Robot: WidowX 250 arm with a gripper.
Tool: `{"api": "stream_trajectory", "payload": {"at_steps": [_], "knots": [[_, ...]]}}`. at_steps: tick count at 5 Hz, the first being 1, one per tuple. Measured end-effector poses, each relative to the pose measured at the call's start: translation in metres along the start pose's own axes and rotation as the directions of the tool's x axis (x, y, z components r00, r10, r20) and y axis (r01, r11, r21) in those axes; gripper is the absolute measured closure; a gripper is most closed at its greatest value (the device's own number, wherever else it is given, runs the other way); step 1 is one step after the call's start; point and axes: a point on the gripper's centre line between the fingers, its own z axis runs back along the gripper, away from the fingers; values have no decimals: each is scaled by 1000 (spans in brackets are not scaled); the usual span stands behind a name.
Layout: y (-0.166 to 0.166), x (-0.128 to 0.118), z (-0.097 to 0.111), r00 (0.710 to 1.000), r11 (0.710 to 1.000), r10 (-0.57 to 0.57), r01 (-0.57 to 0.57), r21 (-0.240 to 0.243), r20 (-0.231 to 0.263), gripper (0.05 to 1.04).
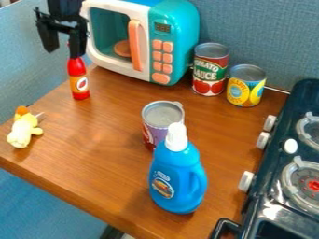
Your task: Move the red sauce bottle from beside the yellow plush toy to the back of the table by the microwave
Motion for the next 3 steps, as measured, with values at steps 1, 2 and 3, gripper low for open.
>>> {"api": "stream_trajectory", "payload": {"at_steps": [1,2,3], "knots": [[-5,-16,10,1000,1000,-12,12,8,22,81],[-22,-50,24,997,998,-68,68,1,45,83],[-69,-79,27,977,976,-209,211,-49,49,83]]}}
